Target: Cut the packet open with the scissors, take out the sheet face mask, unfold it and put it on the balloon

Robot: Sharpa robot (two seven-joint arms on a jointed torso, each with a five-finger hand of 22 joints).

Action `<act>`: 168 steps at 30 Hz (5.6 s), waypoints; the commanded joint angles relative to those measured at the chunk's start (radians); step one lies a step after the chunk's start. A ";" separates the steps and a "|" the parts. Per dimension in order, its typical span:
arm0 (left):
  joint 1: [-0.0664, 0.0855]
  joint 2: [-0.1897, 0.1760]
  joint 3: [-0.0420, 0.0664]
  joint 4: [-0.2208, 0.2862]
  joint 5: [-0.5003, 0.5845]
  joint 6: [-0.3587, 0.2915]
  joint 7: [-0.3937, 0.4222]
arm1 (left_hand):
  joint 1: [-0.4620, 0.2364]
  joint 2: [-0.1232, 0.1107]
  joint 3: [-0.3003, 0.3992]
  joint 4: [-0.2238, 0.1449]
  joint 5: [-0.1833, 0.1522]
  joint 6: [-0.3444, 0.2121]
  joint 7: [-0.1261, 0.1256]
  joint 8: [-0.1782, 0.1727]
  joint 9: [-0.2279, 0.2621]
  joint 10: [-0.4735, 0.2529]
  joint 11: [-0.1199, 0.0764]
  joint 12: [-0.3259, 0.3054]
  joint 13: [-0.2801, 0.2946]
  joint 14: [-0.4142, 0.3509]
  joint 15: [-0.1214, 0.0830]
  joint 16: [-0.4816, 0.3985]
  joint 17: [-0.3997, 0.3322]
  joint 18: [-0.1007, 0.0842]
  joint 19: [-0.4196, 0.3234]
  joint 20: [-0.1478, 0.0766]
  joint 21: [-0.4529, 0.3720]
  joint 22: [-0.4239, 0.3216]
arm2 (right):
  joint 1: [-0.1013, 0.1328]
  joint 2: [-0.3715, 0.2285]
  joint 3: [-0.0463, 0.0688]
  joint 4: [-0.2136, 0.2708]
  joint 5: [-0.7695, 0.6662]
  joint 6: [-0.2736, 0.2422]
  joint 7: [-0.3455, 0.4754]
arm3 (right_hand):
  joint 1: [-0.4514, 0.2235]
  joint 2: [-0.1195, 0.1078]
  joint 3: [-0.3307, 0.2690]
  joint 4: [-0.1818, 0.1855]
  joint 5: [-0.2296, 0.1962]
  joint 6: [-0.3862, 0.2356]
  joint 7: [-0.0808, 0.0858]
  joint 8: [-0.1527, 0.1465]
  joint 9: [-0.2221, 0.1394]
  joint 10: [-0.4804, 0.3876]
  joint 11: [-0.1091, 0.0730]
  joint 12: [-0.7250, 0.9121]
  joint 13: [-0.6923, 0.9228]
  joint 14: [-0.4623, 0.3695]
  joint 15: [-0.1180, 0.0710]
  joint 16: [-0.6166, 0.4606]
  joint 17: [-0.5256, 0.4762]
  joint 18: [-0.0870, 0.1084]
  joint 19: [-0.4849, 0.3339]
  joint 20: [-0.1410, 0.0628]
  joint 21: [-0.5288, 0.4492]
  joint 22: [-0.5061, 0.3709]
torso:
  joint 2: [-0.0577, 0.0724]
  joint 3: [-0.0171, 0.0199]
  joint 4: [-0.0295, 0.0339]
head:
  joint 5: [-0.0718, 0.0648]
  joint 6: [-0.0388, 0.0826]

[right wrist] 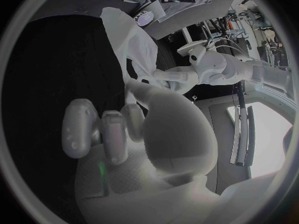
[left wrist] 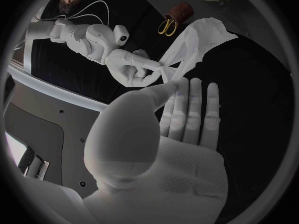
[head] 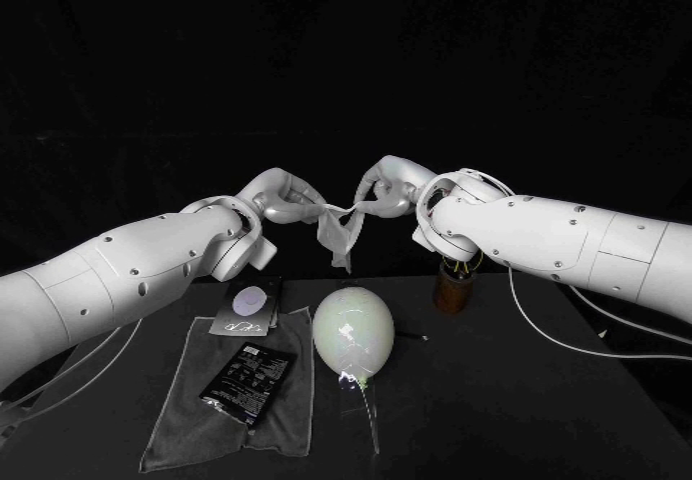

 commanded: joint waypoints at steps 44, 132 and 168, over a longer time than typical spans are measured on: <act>0.081 0.020 0.001 -0.087 0.293 0.347 -0.062 | -0.061 0.060 0.057 -0.012 0.003 -0.109 0.028 0.029 0.394 -0.046 0.023 -0.042 0.018 0.079 0.010 -0.112 0.002 -0.003 -0.110 -0.062 0.297 0.262 | 0.002 0.024 -0.007 -0.024 -0.030 -0.192 0.023 | -0.002 0.003 0.007 -0.002 0.003 0.005 0.001 0.010 0.031 0.004 0.002 -0.005 0.029 0.085 -0.007 0.003 0.216 -0.008 0.001 -0.003 0.004 0.185 | -0.002 0.0001 0.0004 | 0.011 -0.002; -0.094 0.041 -0.018 -0.002 0.401 0.127 -0.075 | 0.023 -0.084 -0.380 0.240 0.003 -0.306 0.089 0.081 0.135 -0.250 0.087 0.035 -0.068 -0.026 0.070 -0.187 -0.060 0.031 0.031 0.027 -0.075 -0.079 | 0.002 0.013 0.004 0.084 0.166 -0.318 -0.052 | 0.000 0.004 0.013 -0.006 0.003 0.005 0.000 0.012 0.031 0.007 0.001 -0.002 0.033 0.088 -0.009 0.006 0.221 -0.010 0.006 -0.003 0.012 0.187 | 0.000 -0.0002 0.0000 | -0.005 0.000; -0.099 0.057 -0.016 -0.004 0.427 0.061 0.049 | 0.126 -0.034 -0.471 0.256 0.002 -0.307 0.035 0.084 0.007 -0.336 0.068 -0.056 -0.068 -0.147 0.105 -0.260 -0.138 -0.007 -0.102 0.047 -0.147 -0.113 | 0.002 0.004 0.004 0.132 0.167 -0.299 -0.056 | 0.000 0.004 0.015 -0.007 0.003 0.006 0.000 0.013 0.031 0.008 0.001 -0.003 0.033 0.088 -0.009 0.006 0.222 -0.010 0.005 -0.003 0.011 0.187 | 0.000 -0.0002 0.0003 | 0.000 0.003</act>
